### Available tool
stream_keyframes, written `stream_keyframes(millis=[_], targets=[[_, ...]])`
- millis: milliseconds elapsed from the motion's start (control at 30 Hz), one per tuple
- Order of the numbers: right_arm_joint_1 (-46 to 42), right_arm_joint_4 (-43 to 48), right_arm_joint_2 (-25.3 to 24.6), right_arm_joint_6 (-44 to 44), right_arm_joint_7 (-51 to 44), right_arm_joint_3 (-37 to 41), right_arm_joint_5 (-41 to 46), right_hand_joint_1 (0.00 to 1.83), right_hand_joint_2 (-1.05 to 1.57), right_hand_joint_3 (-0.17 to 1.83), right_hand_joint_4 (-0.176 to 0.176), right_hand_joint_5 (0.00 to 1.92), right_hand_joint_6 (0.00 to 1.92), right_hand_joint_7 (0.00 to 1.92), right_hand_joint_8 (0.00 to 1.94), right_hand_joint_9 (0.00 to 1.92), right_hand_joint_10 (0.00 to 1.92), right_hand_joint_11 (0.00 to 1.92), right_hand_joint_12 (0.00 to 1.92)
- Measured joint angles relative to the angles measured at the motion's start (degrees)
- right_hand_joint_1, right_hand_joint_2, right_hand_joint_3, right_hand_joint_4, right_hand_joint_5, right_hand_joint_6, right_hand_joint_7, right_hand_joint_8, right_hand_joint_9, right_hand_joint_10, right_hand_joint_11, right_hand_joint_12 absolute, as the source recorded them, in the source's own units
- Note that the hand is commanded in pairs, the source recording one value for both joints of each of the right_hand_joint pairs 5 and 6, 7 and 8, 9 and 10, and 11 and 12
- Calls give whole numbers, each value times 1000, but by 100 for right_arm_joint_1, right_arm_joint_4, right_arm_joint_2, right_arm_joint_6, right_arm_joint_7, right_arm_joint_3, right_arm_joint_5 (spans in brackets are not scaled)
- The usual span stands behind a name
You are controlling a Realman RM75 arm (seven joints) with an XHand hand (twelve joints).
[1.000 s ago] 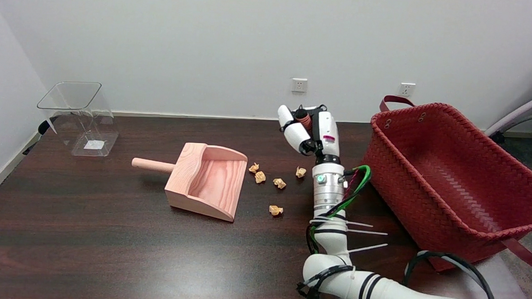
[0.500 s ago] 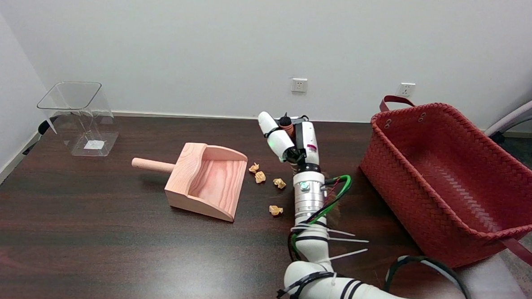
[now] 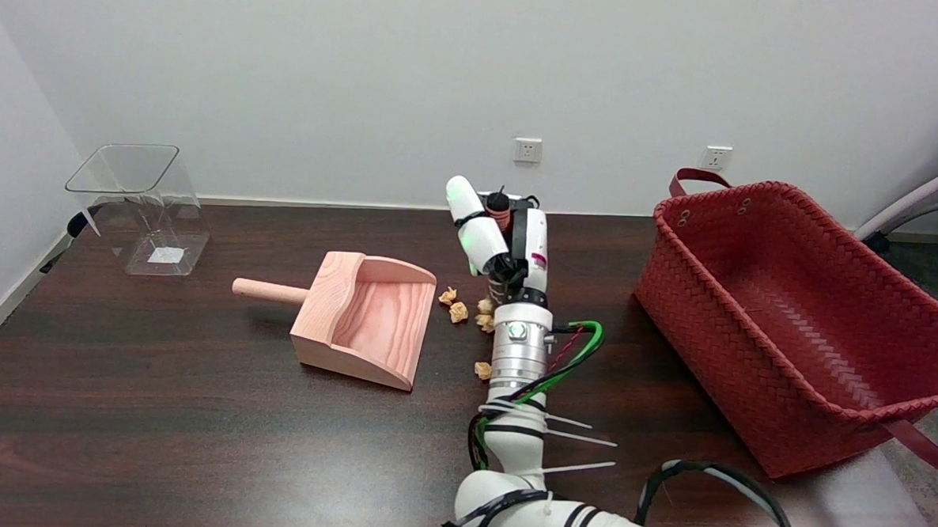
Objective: Sweep the paper balls into the dustpan.
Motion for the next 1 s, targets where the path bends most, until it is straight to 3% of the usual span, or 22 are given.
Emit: stream_keyframes(millis=[700,1000], targets=[[562,-55,-519,324,721,-113,408,613,1571,-167,0,1920,1920,1920,1920,1920,1920,1920,1920],[733,-3,-501,403,849,-107,344,645,1571,-175,0,1920,1920,1920,1920,1920,1920,1920,1920]])
